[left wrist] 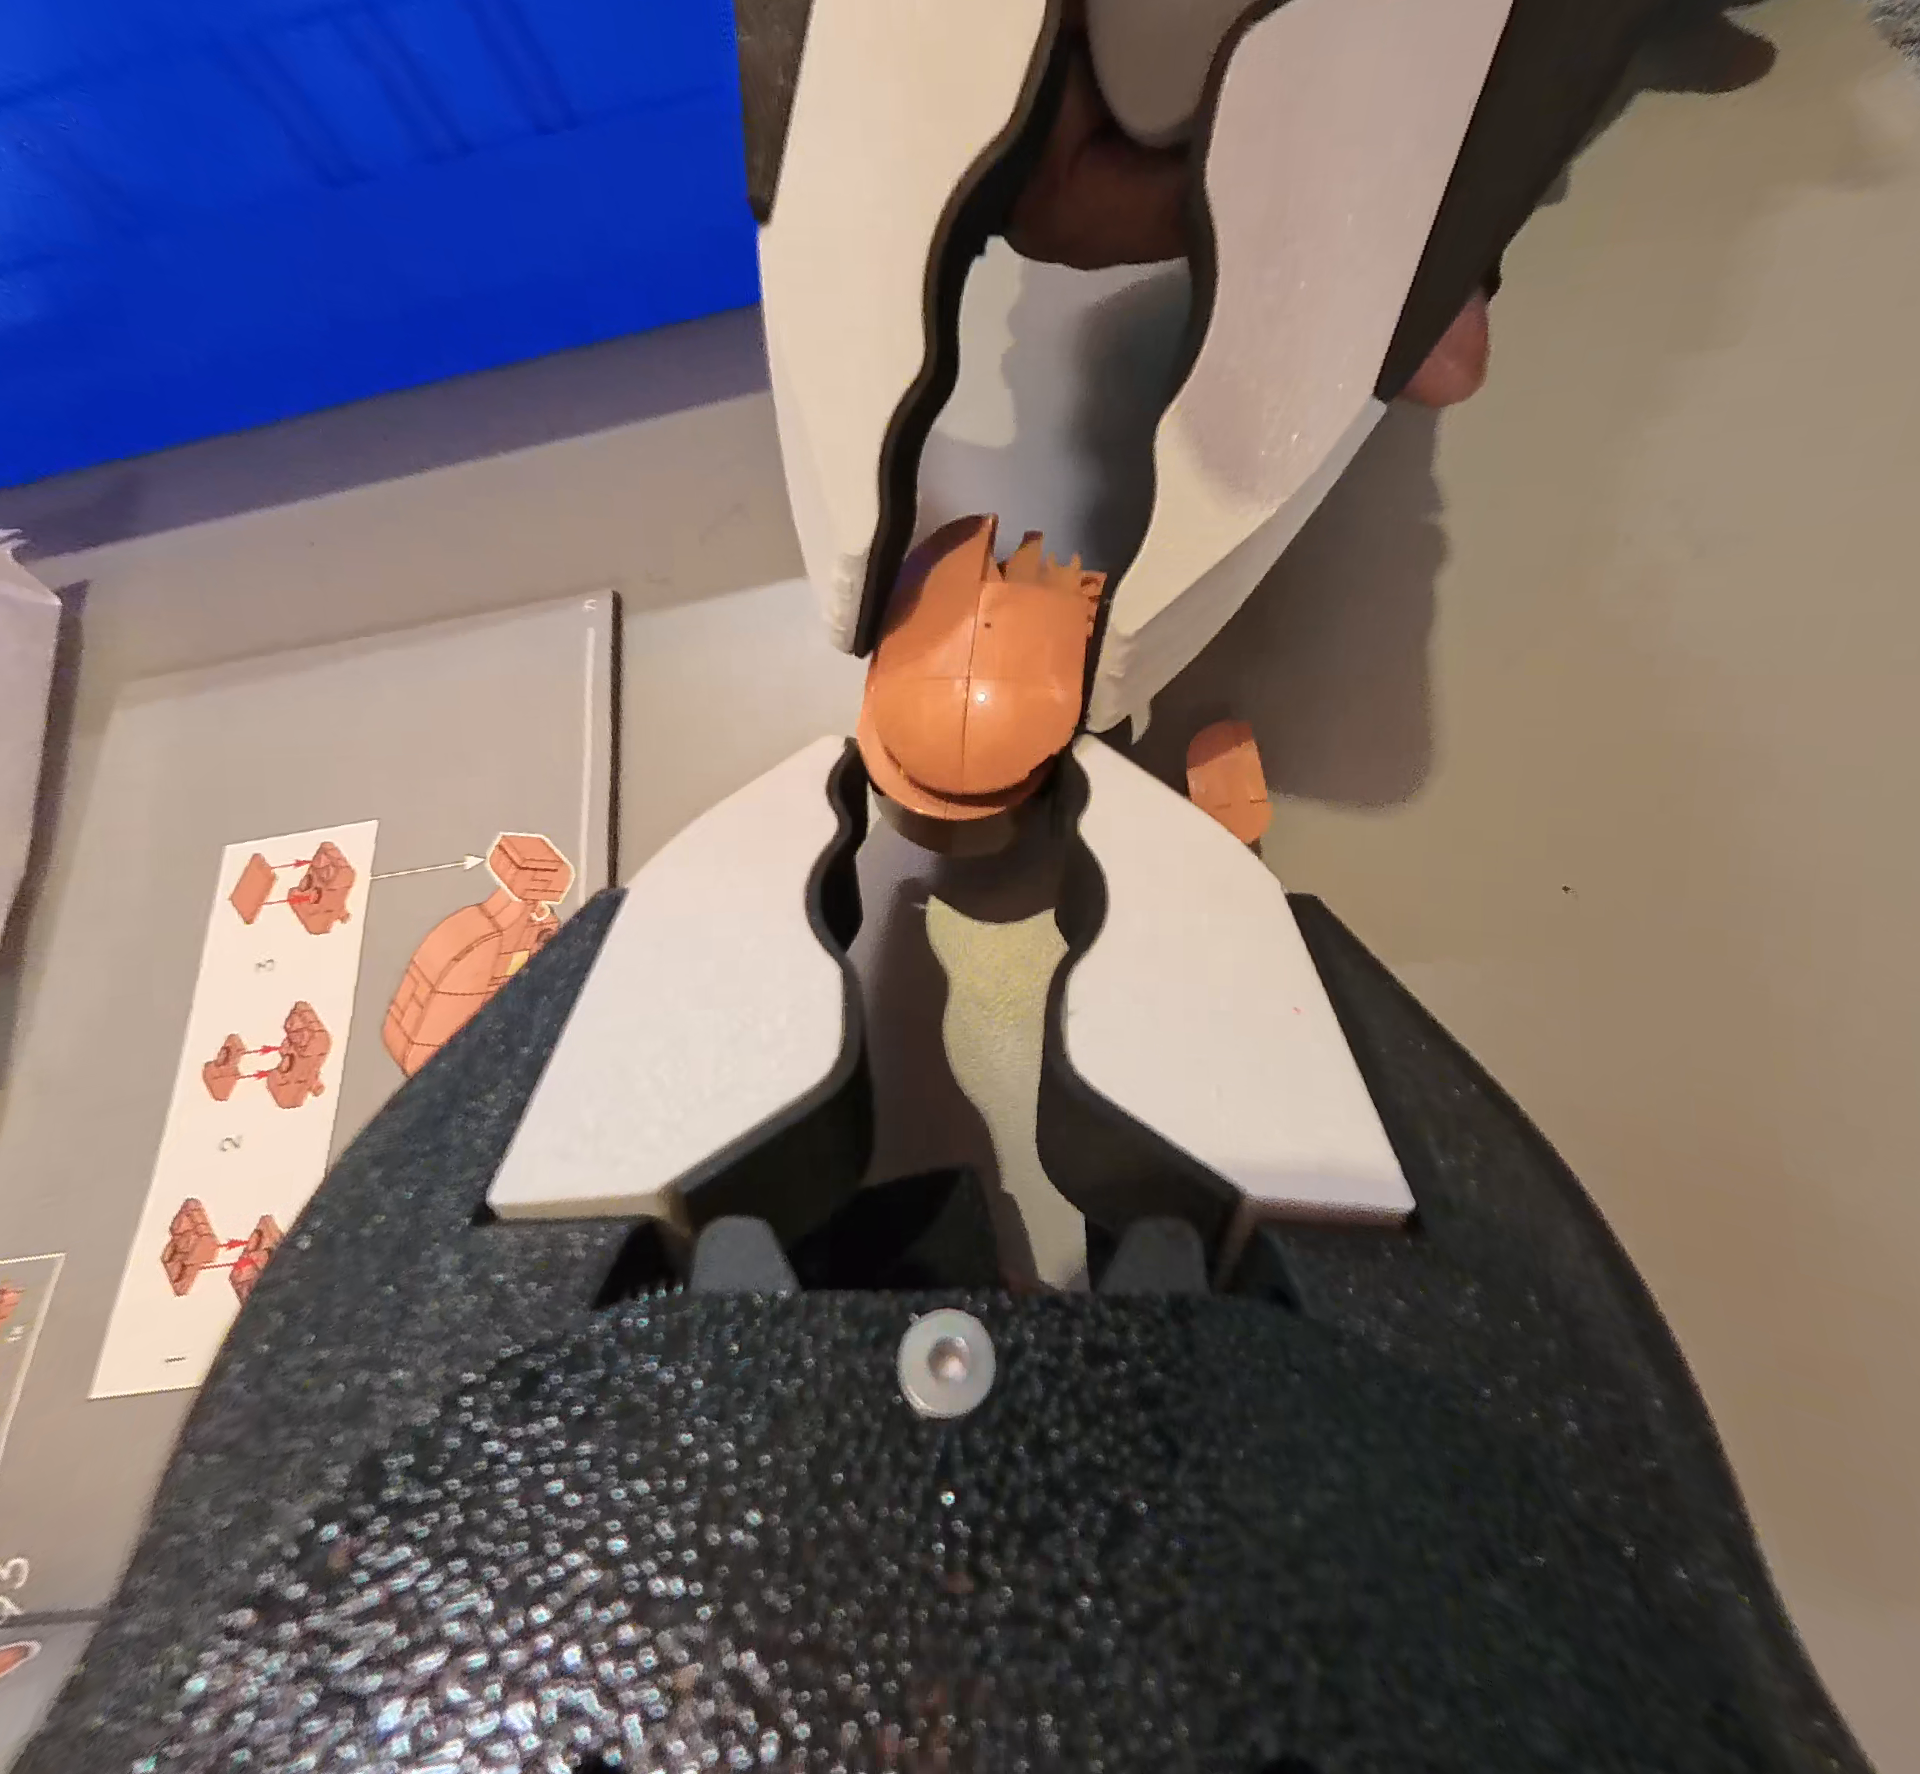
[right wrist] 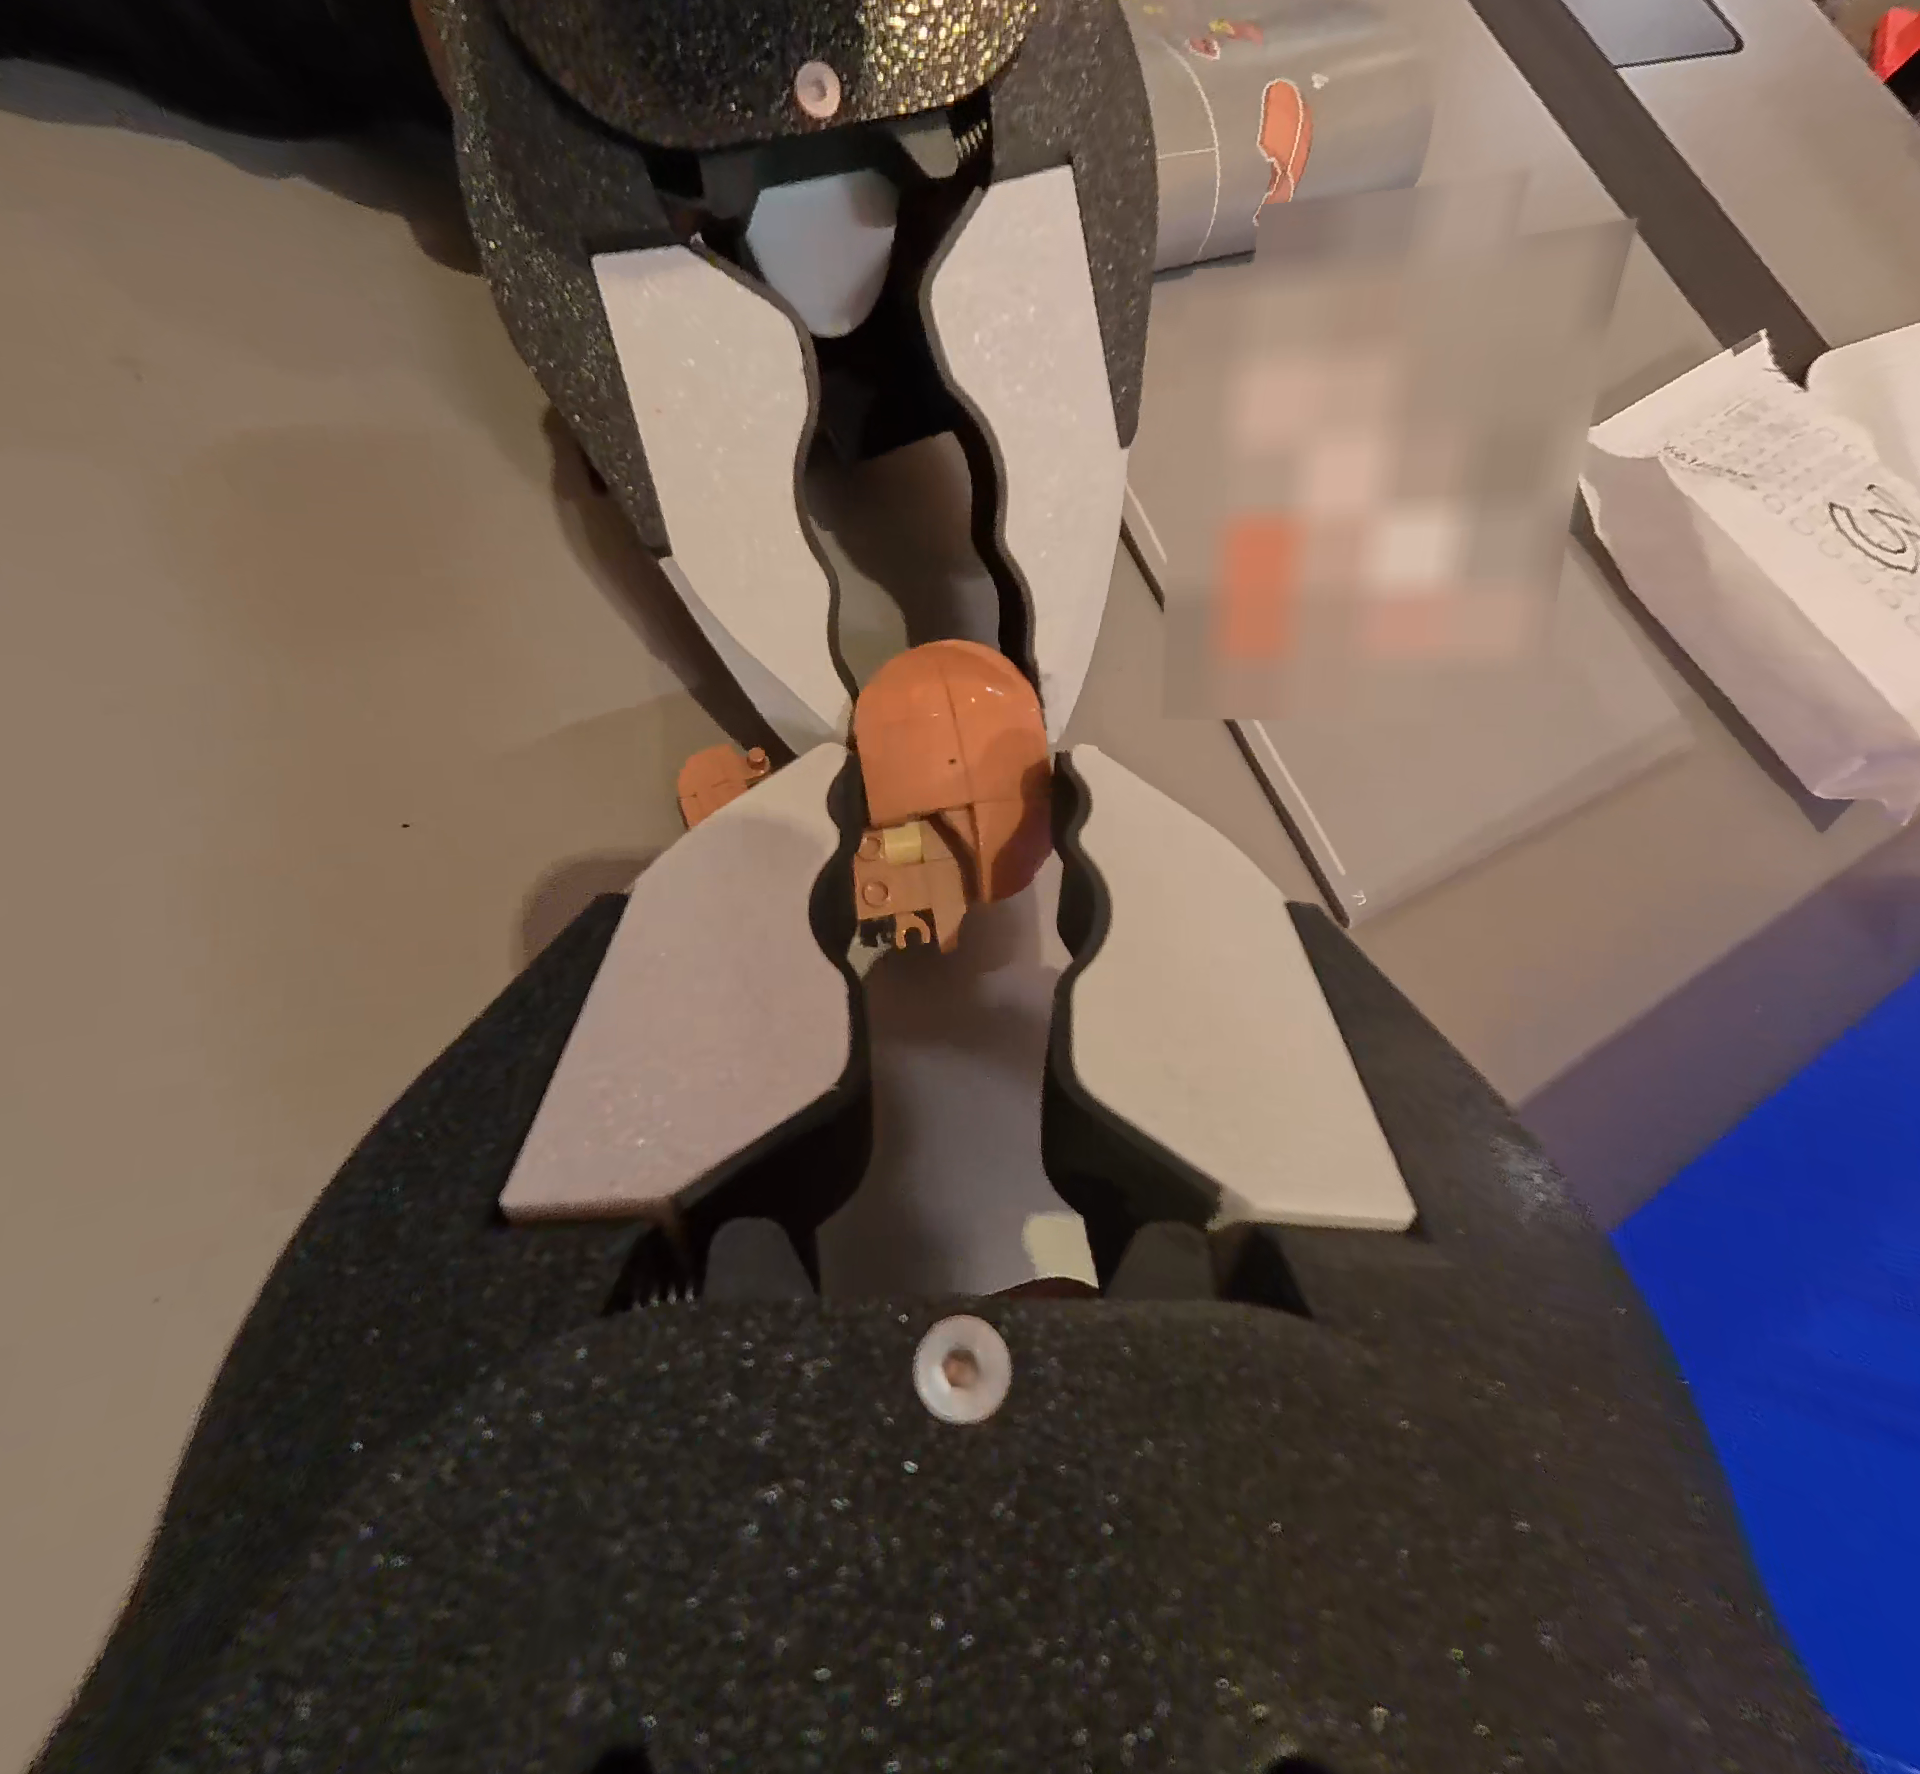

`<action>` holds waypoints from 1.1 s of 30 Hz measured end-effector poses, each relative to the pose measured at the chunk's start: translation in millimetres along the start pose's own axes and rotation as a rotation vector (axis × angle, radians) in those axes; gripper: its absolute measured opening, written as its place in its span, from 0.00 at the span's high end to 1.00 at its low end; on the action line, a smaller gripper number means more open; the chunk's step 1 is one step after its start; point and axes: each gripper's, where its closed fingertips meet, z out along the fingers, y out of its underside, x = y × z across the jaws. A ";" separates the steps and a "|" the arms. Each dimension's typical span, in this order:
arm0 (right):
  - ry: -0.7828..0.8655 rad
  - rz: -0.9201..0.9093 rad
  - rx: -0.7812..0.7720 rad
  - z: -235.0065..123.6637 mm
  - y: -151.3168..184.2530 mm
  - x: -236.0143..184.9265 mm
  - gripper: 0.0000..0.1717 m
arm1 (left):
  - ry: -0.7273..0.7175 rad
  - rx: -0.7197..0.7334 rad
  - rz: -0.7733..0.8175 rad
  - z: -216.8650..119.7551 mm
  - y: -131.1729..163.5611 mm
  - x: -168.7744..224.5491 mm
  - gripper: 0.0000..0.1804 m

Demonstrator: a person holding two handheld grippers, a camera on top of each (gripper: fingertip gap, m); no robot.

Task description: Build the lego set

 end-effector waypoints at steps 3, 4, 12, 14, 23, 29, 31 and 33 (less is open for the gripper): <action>-0.007 0.002 0.004 -0.2 -1.8 -0.8 0.80 | 0.008 0.013 0.003 -1.1 -1.7 0.8 0.81; -0.008 0.004 0.007 -0.4 -2.2 -0.6 0.80 | 0.009 0.017 0.001 -1.5 -2.2 0.7 0.81; -0.019 -0.001 0.037 -3.7 -6.4 -2.1 0.78 | 0.023 0.055 -0.009 -4.9 -6.8 0.9 0.81; -0.015 -0.010 0.049 -4.9 -8.0 -2.3 0.78 | 0.026 0.063 -0.007 -5.1 -8.1 1.5 0.81; -0.007 -0.061 0.187 -22.9 -24.0 -2.3 0.77 | 0.023 0.100 -0.024 -8.0 -13.2 2.2 0.81; 0.008 -0.108 0.302 -35.9 -24.4 1.1 0.76 | -0.030 0.104 -0.062 -13.5 -11.8 3.2 0.81; -0.007 -0.074 0.335 -37.2 -21.4 3.8 0.76 | -0.075 0.096 -0.086 -16.3 -8.9 1.4 0.81; -0.028 -0.017 0.373 -37.3 -19.7 6.4 0.77 | -0.116 0.093 -0.105 -19.2 -6.8 1.9 0.81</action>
